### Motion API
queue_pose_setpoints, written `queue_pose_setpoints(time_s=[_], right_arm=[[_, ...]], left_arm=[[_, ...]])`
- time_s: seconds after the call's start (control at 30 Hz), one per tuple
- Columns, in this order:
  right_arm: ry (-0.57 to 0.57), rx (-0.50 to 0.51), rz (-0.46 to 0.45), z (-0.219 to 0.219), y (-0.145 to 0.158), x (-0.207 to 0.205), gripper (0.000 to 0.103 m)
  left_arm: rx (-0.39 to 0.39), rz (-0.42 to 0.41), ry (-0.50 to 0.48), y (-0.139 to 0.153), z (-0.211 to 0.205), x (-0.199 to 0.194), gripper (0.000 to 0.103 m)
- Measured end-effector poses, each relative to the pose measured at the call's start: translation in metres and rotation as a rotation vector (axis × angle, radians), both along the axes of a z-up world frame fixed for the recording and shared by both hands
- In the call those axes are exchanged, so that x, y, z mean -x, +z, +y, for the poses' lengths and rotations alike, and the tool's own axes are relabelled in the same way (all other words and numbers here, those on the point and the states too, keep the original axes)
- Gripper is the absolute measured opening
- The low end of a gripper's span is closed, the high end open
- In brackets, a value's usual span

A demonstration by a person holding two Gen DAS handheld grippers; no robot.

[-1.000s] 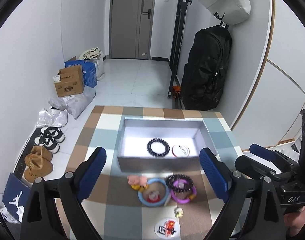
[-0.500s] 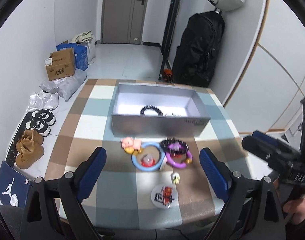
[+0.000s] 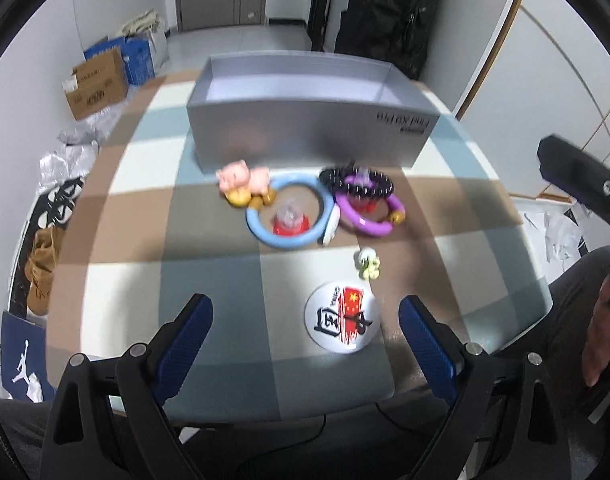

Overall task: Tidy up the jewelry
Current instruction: 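Withdraw both tools from the box back over the jewelry, then grasp the white China-flag badge with the left tool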

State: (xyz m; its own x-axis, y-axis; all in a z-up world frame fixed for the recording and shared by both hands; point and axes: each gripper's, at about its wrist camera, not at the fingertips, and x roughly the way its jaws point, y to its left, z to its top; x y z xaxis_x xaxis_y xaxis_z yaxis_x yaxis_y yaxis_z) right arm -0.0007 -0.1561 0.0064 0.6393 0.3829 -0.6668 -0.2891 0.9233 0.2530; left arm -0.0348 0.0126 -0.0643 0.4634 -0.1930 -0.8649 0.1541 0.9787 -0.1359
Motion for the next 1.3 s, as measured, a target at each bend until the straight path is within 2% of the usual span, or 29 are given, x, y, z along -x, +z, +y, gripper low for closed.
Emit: queue_pose_setpoints(time_s=[0.3,0.37,0.5,0.57,0.6,0.7,0.73,0.8,1.2,1.3], right_arm=[[-0.004,0.035,0.016,0.006,-0.005,-0.002,0.103],[-0.007,0.037,0.021,0.005,-0.005,-0.003,0.103],[-0.024,0.039,0.039,0.003,-0.007,-0.003,0.103],[-0.025,0.039,0.052,0.002,-0.009,-0.005,0.103],[-0.027,0.041,0.058,0.002,-0.01,-0.005,0.103],[-0.028,0.043,0.061,0.003,-0.01,-0.006,0.103],[-0.029,0.045,0.06,0.003,-0.009,-0.006,0.103],[-0.03,0.047,0.064,0.004,-0.01,-0.005,0.103],[-0.045,0.058,0.094,0.003,-0.014,-0.005,0.103],[-0.027,0.04,0.114,0.003,-0.016,-0.005,0.102]], left_arm=[[-0.044,0.015,-0.055,-0.005,-0.012,0.002,0.09],[-0.038,0.026,-0.072,-0.006,-0.011,0.0,0.084],[-0.028,0.026,-0.081,-0.003,-0.008,0.0,0.078],[-0.017,0.025,-0.079,-0.002,-0.007,0.0,0.069],[-0.017,0.024,-0.079,-0.002,-0.007,0.0,0.067],[-0.047,0.013,-0.087,-0.002,-0.01,0.001,0.055],[-0.063,0.008,-0.095,-0.002,-0.012,-0.001,0.047],[-0.087,0.0,-0.101,-0.002,-0.013,-0.003,0.037],[0.019,0.028,-0.055,-0.001,0.001,-0.012,0.037],[0.087,0.021,-0.034,0.007,0.009,-0.016,0.037]])
